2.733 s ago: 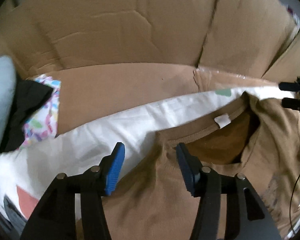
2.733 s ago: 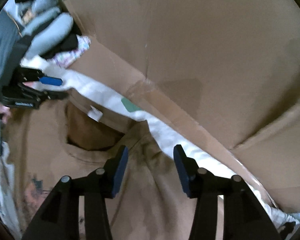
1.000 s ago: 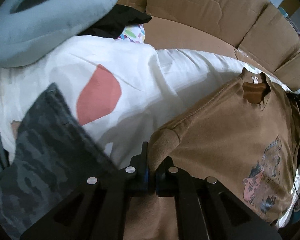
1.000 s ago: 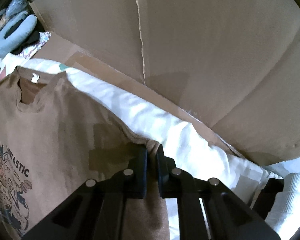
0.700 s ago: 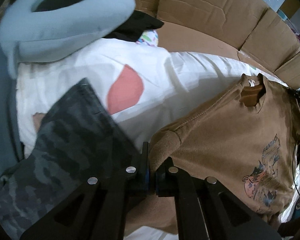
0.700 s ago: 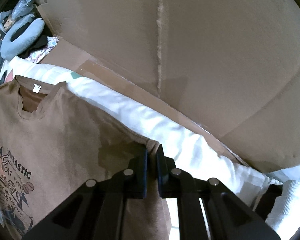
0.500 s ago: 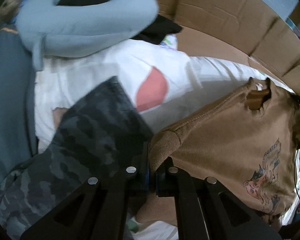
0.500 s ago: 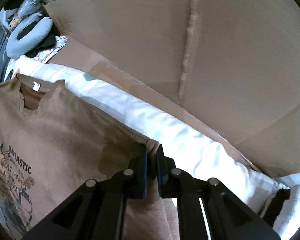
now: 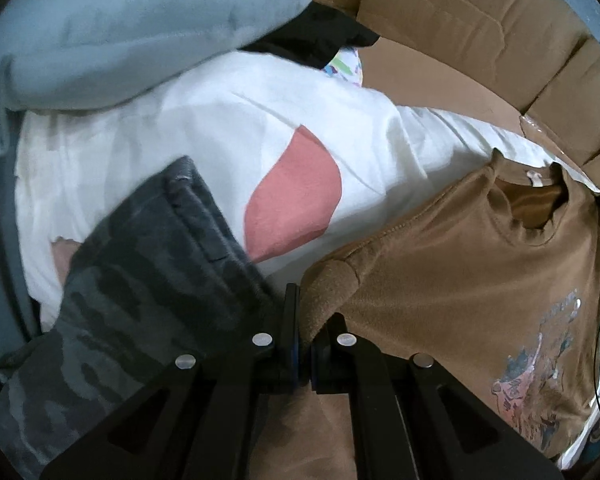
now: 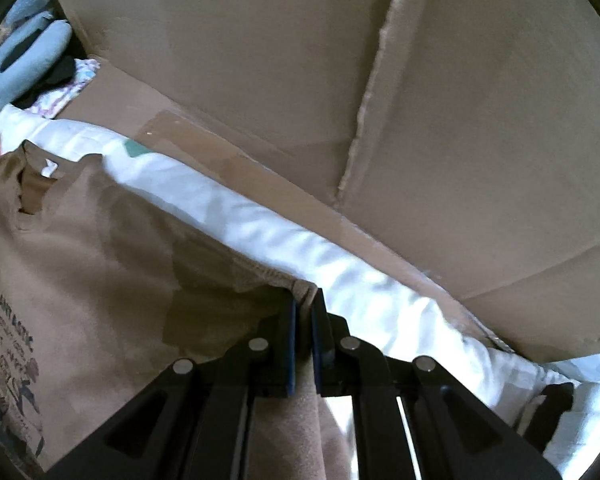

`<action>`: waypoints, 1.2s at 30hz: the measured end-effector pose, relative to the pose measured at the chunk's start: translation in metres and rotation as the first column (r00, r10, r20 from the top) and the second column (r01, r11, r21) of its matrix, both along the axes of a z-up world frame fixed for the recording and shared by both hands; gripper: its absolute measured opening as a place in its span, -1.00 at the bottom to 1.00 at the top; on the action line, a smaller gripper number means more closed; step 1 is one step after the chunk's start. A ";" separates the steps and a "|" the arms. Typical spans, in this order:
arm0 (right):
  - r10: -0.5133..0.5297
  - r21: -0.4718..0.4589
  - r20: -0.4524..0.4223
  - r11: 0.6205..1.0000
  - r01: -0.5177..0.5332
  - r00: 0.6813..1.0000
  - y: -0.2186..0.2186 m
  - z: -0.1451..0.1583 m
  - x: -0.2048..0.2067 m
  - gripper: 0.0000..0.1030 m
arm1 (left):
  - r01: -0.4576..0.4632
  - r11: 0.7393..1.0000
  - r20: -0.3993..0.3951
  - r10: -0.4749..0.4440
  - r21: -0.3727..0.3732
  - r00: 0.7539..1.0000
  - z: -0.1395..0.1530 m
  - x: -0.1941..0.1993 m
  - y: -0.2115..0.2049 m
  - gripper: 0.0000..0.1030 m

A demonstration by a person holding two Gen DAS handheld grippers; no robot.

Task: Fold clothes

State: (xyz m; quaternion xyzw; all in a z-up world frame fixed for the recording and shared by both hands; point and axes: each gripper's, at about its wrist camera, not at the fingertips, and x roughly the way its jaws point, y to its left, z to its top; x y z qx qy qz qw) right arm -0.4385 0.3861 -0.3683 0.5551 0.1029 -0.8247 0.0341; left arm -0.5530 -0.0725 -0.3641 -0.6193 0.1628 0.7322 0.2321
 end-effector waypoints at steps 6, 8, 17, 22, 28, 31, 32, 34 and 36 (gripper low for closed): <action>-0.027 0.050 0.015 0.998 0.026 1.000 -0.001 -0.013 -0.005 -0.90 | -0.017 0.999 0.037 0.019 -0.051 0.999 -0.019 -0.003 0.005 -0.85; -0.034 0.069 0.002 0.997 0.034 0.999 -0.001 -0.010 -0.003 -0.90 | -0.019 0.999 0.048 0.021 -0.049 0.999 -0.016 -0.003 0.005 -0.79; -0.060 0.024 0.029 0.998 0.060 0.998 0.018 -0.009 -0.008 -0.86 | -0.004 1.000 -0.024 0.004 -0.027 1.000 -0.001 0.011 0.001 -0.10; -0.041 -0.024 0.030 0.999 0.041 0.999 0.019 0.000 -0.001 -0.67 | -0.015 0.999 -0.079 0.012 -0.034 0.997 0.003 0.012 0.007 -0.10; -0.002 -0.050 -0.036 0.999 0.000 0.999 0.008 0.019 0.012 -0.35 | -0.101 0.993 -0.061 0.098 -0.058 0.993 -0.009 -0.008 0.011 -0.07; 0.017 -0.060 -0.065 0.998 -0.021 0.998 0.005 0.027 0.010 -0.34 | -0.146 0.985 -0.066 0.140 -0.096 0.988 -0.007 -0.006 0.016 -0.07; 0.024 -0.065 -0.069 0.997 -0.028 0.997 0.003 0.028 0.011 -0.34 | -0.137 0.983 -0.074 0.129 -0.120 0.989 -0.005 -0.003 0.019 -0.07; 0.040 -0.085 -0.077 0.995 -0.046 0.996 -0.002 0.029 0.014 -0.34 | -0.086 0.981 -0.092 0.071 -0.174 0.993 -0.001 0.006 0.025 -0.07; 0.053 -0.099 -0.081 0.993 -0.061 0.995 -0.003 0.032 0.016 -0.34 | -0.066 0.982 -0.086 0.052 -0.176 0.995 0.007 0.011 0.023 -0.07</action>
